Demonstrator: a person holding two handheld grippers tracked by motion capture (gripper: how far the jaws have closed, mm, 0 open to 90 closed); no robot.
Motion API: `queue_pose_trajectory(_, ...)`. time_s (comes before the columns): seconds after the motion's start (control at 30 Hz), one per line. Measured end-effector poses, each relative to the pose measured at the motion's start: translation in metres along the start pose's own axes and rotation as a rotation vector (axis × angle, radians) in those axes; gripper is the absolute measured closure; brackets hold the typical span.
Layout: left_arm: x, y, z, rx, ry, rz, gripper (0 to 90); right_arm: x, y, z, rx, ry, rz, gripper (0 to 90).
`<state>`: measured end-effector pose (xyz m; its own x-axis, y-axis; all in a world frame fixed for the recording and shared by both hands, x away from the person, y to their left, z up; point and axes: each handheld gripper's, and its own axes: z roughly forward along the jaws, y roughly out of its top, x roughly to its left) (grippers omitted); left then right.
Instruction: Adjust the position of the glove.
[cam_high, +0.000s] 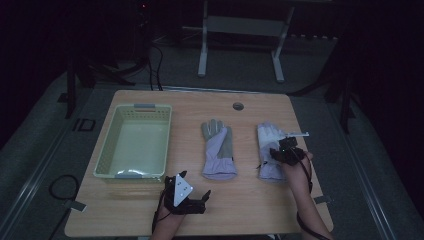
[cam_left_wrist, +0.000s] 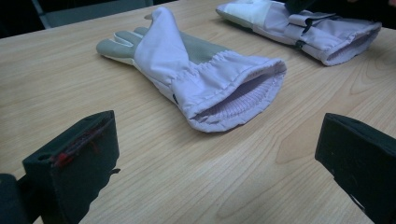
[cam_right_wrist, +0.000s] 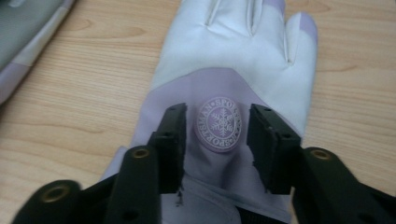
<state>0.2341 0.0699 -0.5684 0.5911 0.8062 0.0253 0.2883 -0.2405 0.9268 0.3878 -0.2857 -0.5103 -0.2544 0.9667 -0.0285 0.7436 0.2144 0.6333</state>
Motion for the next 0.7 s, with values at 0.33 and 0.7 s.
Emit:
queue_pose_trajectory(0.33, 0.0, 0.0, 0.0, 0.0, 0.0, 0.001, 0.0, -0.018, 0.01, -0.027, -0.054, 0.071, -0.102, 49.5)
queue_pose_trajectory(0.7, 0.0, 0.0, 0.0, 0.001, -0.001, 0.0, 0.0, -0.028, 0.012, -0.012, 0.033, 0.148, -0.086, 44.1)
